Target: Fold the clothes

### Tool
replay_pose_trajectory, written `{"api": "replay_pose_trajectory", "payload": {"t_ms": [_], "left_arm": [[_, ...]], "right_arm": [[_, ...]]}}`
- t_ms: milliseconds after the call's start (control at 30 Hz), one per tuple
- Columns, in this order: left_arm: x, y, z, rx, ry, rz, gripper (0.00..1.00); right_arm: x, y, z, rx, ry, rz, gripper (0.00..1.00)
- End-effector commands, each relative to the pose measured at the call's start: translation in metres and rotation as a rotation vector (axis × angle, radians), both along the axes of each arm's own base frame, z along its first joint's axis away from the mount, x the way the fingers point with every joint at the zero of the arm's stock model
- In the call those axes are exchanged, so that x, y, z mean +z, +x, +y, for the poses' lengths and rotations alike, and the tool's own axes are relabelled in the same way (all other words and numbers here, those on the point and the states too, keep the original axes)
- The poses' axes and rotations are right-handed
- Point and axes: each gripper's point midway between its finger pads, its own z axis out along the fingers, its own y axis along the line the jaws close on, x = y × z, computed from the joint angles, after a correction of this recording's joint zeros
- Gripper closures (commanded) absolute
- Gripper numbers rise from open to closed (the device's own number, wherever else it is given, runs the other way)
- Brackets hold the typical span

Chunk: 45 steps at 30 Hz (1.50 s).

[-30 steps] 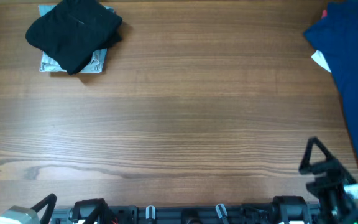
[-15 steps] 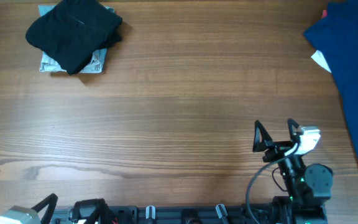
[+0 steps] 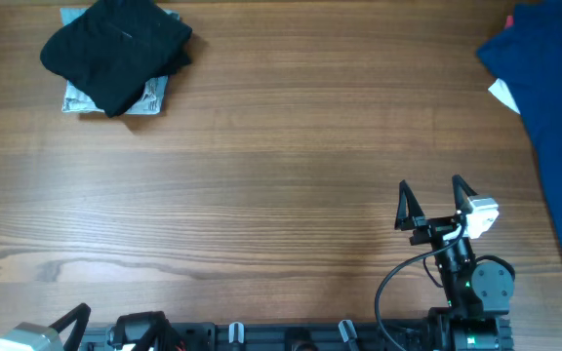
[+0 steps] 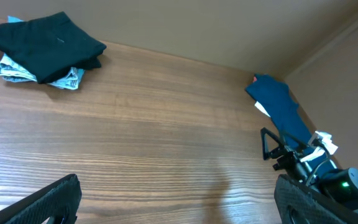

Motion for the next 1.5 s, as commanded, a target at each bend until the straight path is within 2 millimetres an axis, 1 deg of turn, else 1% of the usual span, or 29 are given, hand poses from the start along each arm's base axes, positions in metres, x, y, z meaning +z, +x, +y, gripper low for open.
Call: {"api": "replay_pose_trajectory", "payload": {"t_ms": [0,400,600,667,700,767,833,867,900,933,1000,1067,1100,1167,1200,1267,1300,1400,1467], "left_arm": [[0.000,0.000,-0.002,-0.024,0.011,-0.003,0.00],[0.000,0.000,-0.002,-0.024,0.011,-0.003,0.00],[0.000,0.001,0.002,-0.005,0.021,-0.002,0.00],[-0.003,0.001,-0.004,0.005,-0.095,0.048,0.00],[-0.008,0.003,-0.003,0.013,-0.102,0.068,0.00],[-0.033,0.012,0.006,0.077,-0.091,0.122,0.00],[-0.056,0.022,0.009,0.091,-0.086,0.133,0.00],[-0.070,0.036,0.009,0.081,-0.087,0.098,0.00],[-0.077,0.044,0.009,0.076,-0.091,0.073,0.00],[-0.088,0.059,0.007,0.048,-0.094,0.023,0.00],[-0.117,0.090,0.001,-0.011,-0.098,-0.075,0.00],[-0.141,0.112,-0.001,-0.029,-0.098,-0.102,0.00],[-0.159,0.128,-0.002,-0.036,-0.098,-0.113,0.00],[-0.178,0.147,-0.003,-0.043,-0.096,-0.151,0.00],[-0.190,0.159,-0.003,-0.045,-0.094,-0.197,0.00],[-0.207,0.172,-0.002,-0.042,-0.092,-0.254,0.00],[-0.212,0.175,0.001,-0.025,-0.088,-0.262,0.00],[-0.229,0.184,0.017,0.071,-0.061,-0.255,0.00],[-0.235,0.187,0.025,0.118,-0.046,-0.244,0.00]], "right_arm": [[0.002,0.000,-0.002,-0.014,-0.015,-0.015,0.00],[0.002,0.000,-0.002,-0.014,-0.015,-0.015,0.00],[0.002,0.000,-0.002,-0.014,-0.015,-0.015,0.00],[0.002,0.000,-0.002,-0.014,-0.015,-0.015,0.00],[0.002,0.000,-0.002,-0.014,-0.015,-0.015,0.00],[0.002,0.000,-0.002,-0.014,-0.014,-0.015,0.00],[0.002,0.000,-0.002,-0.014,-0.015,-0.015,0.00],[0.002,0.000,-0.002,-0.014,-0.015,-0.015,0.00],[0.002,0.000,-0.002,-0.014,-0.015,-0.015,0.00],[0.002,0.000,-0.002,-0.014,-0.015,-0.015,0.00],[0.002,0.000,-0.002,-0.014,-0.015,-0.015,0.00],[0.002,0.000,-0.002,-0.015,-0.015,-0.015,0.00],[0.002,0.000,-0.002,-0.014,-0.015,-0.015,0.00],[0.002,0.000,-0.002,-0.014,-0.015,-0.015,0.00],[0.002,0.000,-0.002,-0.014,-0.015,-0.015,0.01],[0.002,0.000,-0.002,-0.014,-0.015,-0.015,0.00],[0.002,0.000,-0.002,-0.014,-0.015,-0.015,0.00],[0.002,0.000,-0.002,-0.014,-0.015,-0.015,0.00],[0.002,0.000,-0.002,-0.014,-0.015,-0.015,0.00]]}}
